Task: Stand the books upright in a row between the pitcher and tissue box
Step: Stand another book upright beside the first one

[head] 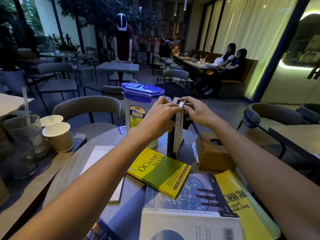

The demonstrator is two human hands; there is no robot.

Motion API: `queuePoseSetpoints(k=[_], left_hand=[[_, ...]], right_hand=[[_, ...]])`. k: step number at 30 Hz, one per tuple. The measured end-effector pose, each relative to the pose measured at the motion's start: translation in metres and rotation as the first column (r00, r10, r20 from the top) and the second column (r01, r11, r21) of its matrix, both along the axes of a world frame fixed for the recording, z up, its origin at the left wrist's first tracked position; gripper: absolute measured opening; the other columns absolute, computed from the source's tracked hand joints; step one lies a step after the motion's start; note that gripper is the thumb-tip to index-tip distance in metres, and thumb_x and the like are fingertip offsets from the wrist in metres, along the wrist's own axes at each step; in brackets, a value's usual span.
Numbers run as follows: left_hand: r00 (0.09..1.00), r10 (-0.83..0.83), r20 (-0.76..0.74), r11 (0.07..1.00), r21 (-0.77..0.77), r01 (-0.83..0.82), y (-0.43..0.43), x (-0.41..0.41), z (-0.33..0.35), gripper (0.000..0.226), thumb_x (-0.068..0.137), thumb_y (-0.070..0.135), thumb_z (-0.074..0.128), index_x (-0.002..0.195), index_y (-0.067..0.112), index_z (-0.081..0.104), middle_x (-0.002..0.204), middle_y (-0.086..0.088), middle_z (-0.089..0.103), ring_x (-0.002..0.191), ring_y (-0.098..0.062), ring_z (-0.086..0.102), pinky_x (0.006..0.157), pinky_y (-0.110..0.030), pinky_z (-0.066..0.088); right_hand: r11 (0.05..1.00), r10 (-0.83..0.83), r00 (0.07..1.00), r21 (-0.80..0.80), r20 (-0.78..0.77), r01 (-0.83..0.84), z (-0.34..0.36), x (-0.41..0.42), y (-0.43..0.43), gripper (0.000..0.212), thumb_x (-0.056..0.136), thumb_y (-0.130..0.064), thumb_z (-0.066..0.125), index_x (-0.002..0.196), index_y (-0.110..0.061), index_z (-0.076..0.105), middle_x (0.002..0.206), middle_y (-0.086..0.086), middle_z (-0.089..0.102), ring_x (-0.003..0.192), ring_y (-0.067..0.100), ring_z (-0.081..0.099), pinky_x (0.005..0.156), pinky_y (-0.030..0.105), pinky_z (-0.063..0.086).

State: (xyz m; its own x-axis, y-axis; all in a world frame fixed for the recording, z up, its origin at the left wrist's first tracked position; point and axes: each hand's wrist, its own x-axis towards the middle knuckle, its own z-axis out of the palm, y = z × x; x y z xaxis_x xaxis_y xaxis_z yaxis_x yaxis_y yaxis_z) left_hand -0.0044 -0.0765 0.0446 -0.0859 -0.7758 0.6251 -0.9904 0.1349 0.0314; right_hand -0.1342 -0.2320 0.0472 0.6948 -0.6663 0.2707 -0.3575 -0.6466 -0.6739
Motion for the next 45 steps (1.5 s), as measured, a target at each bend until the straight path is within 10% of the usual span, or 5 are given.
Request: queuePoseSetpoints(k=[36, 45], left_hand=[[0.950, 0.000, -0.314, 1.000, -0.016, -0.005, 0.050, 0.020, -0.012, 0.049, 0.088, 0.021, 0.070, 0.133, 0.018, 0.050, 0.125, -0.005, 0.054, 0.112, -0.022, 0.052, 0.094, -0.041, 0.049], [0.947, 0.057, -0.315, 0.988, 0.152, -0.009, 0.081, 0.036, -0.051, 0.026, 0.093, 0.023, 0.063, 0.118, 0.018, 0.060, 0.109, -0.001, 0.059, 0.098, -0.013, 0.055, 0.086, -0.038, 0.052]], right_hand=[[0.997, -0.008, 0.998, -0.079, -0.066, 0.002, 0.012, -0.050, 0.061, 0.056, 0.099, -0.025, 0.064, 0.150, -0.025, 0.038, 0.148, 0.011, 0.049, 0.103, 0.023, 0.073, 0.091, 0.050, 0.060], [0.980, -0.018, 0.998, -0.200, -0.056, 0.007, 0.006, -0.046, 0.089, 0.025, 0.099, -0.029, 0.064, 0.114, -0.015, 0.050, 0.107, 0.009, 0.063, 0.084, 0.023, 0.069, 0.062, 0.029, 0.057]])
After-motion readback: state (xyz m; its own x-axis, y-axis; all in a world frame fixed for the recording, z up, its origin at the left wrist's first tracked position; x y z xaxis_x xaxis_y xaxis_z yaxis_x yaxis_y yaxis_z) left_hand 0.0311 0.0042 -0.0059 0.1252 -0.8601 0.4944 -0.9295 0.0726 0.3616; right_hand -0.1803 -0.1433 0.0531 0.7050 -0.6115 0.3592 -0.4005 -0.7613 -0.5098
